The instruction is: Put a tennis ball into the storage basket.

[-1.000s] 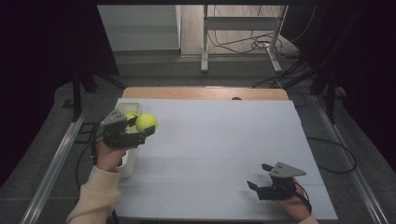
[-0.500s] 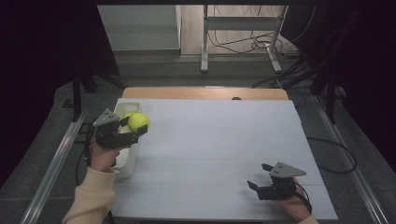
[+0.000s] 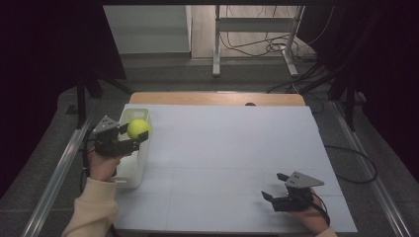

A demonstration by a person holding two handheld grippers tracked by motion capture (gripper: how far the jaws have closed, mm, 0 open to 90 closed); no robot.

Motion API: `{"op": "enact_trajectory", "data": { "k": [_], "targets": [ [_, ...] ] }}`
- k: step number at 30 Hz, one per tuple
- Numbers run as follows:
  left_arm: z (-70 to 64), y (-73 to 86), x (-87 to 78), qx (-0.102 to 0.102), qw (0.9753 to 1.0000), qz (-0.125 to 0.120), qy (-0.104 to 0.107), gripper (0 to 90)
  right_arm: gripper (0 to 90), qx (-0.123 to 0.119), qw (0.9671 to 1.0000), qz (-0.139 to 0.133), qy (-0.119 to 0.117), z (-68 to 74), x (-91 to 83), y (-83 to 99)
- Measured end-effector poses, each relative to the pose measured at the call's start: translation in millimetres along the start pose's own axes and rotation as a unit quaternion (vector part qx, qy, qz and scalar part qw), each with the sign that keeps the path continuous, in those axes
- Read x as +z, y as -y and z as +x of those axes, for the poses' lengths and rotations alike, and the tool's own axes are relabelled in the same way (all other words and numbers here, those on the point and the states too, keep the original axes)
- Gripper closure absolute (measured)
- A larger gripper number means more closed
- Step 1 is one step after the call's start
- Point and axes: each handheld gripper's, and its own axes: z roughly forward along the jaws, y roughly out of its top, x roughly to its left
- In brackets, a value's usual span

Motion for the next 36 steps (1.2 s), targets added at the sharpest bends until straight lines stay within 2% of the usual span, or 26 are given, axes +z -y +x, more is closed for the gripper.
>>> {"op": "enact_trajectory", "data": {
  "k": [12, 19, 24, 31, 36],
  "targets": [
    [20.8, 6.2, -3.7, -0.018, 0.9993, 0.001, -0.032, 26.2, 13.5, -0.001, 1.0000, 0.001, -0.001, 0.0, 0.1, 0.2],
    [27.6, 10.3, -0.9, -0.024, 0.9986, 0.009, -0.046, 26.2, 13.5, -0.002, 1.0000, 0.003, 0.000, 0.0, 0.2, 0.0],
    [29.0, 10.3, -0.3, -0.027, 0.9985, 0.010, -0.047, 26.1, 13.5, -0.001, 1.0000, 0.003, -0.001, 0.1, 0.2, 0.0],
    [30.4, 8.1, 5.6, -0.028, 0.9981, 0.027, -0.049, 26.1, 13.5, 0.002, 1.0000, 0.001, -0.003, 0.2, 0.2, 0.2],
    [32.6, 3.0, 12.9, -0.027, 0.9969, 0.047, -0.057, 26.1, 13.5, 0.006, 1.0000, 0.003, -0.001, 0.1, 1.8, 0.5]
  ]
}}
